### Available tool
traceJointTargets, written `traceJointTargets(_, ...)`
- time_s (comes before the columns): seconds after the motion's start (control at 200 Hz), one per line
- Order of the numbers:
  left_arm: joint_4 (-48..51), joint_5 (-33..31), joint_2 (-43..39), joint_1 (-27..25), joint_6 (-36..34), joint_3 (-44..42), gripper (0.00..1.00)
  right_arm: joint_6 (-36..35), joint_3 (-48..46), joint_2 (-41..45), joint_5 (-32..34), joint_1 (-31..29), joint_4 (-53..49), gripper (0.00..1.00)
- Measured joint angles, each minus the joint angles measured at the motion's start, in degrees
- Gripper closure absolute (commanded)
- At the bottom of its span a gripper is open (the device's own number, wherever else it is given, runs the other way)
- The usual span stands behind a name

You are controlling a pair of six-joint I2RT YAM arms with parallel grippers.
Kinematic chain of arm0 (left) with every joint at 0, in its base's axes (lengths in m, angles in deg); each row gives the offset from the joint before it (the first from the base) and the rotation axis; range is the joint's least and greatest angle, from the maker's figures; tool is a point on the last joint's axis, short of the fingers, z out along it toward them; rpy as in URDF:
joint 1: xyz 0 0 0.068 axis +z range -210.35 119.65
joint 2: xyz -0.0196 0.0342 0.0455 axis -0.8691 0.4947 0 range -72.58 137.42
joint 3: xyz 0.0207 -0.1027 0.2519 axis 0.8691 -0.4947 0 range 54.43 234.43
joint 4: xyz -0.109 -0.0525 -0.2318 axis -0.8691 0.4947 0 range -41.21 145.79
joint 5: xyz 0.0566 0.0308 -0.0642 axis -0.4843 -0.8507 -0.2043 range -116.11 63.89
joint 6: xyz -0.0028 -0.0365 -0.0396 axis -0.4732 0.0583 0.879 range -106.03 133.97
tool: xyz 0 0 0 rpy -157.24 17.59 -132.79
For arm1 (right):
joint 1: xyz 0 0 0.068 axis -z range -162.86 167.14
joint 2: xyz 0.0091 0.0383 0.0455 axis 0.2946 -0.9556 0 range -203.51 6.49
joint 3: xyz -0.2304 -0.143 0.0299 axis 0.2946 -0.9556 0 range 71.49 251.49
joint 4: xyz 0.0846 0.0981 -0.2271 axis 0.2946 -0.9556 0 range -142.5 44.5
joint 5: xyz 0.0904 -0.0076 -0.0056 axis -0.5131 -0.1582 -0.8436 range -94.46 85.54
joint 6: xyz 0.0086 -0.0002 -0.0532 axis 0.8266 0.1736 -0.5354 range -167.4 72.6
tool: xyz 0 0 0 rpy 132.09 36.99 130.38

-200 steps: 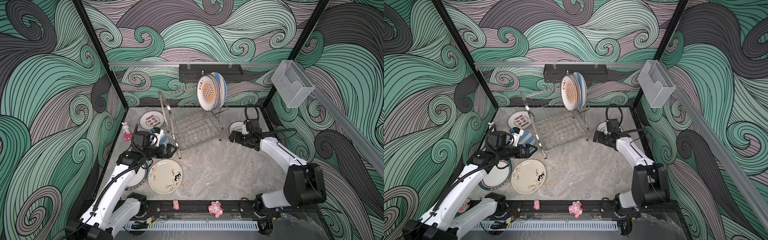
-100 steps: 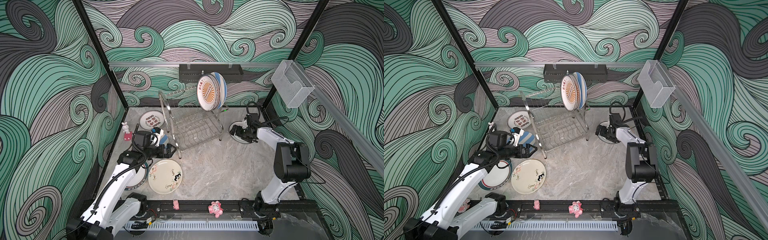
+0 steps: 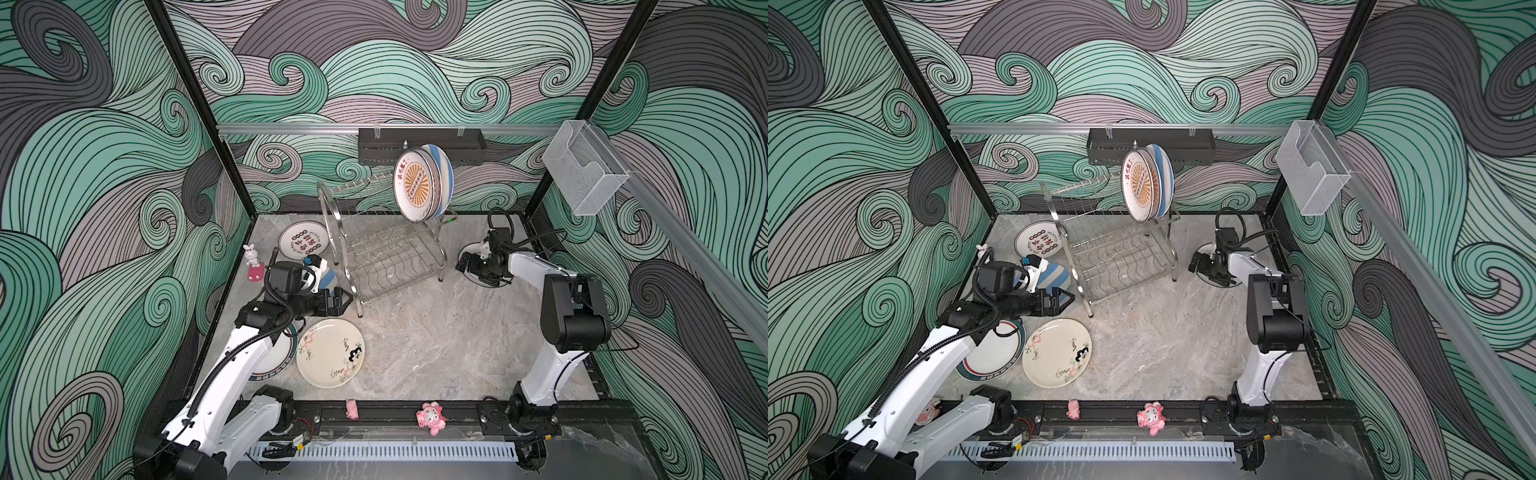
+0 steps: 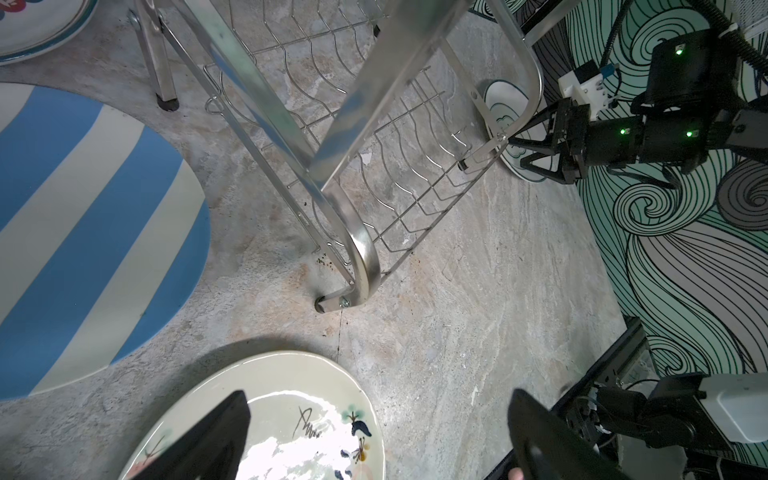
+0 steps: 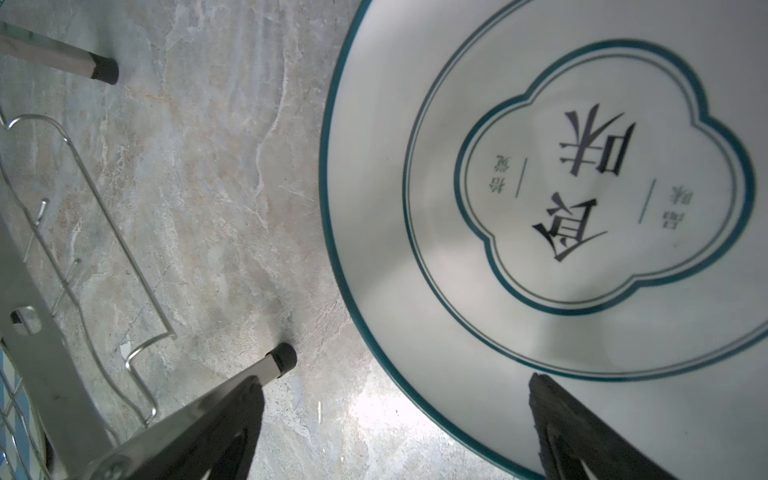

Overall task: Load the plates into the dish rack
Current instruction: 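Move the right gripper to the white green-rimmed plate beside the rack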

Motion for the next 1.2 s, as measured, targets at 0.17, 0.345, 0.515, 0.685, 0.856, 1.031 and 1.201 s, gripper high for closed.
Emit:
traceJointTargets(0.17,-0.02,0.00,0.00,0.00,-0.02,0.00,0.01,-0.15,0.11,-0.83,-0.44,0.00,-0.42,0.01)
traceJointTargets(0.345,0.00,0.00,0.02,0.00,-0.02,0.00,0.01,-0.26,-0.20,-0.74,-1.44,0.02,-0.13,0.01)
traceJointTargets(0.515,0.00,0.00,0.09,0.00,-0.04,0.00,0.01,-0.35,-3.13,0.76,-2.93,0.04,1.44,0.01)
traceJointTargets(0.685,0.02,0.02,0.50,0.00,-0.04,0.00,0.01,0.31,-8.81,4.72,-5.09,0.00,3.23,0.01)
traceJointTargets(0.856,0.02,0.09,0.52,0.00,-0.07,0.00,0.01,0.55,-14.10,9.01,-6.01,-0.83,4.02,0.01)
traceJointTargets(1.031,0.00,0.22,0.63,0.00,-0.07,0.00,0.01,1.18,-19.69,14.27,-6.27,-3.61,4.09,0.01)
traceJointTargets(1.201,0.00,0.39,1.14,0.00,-0.04,0.00,0.01,1.99,-25.11,19.82,-6.38,-7.28,3.85,0.01)
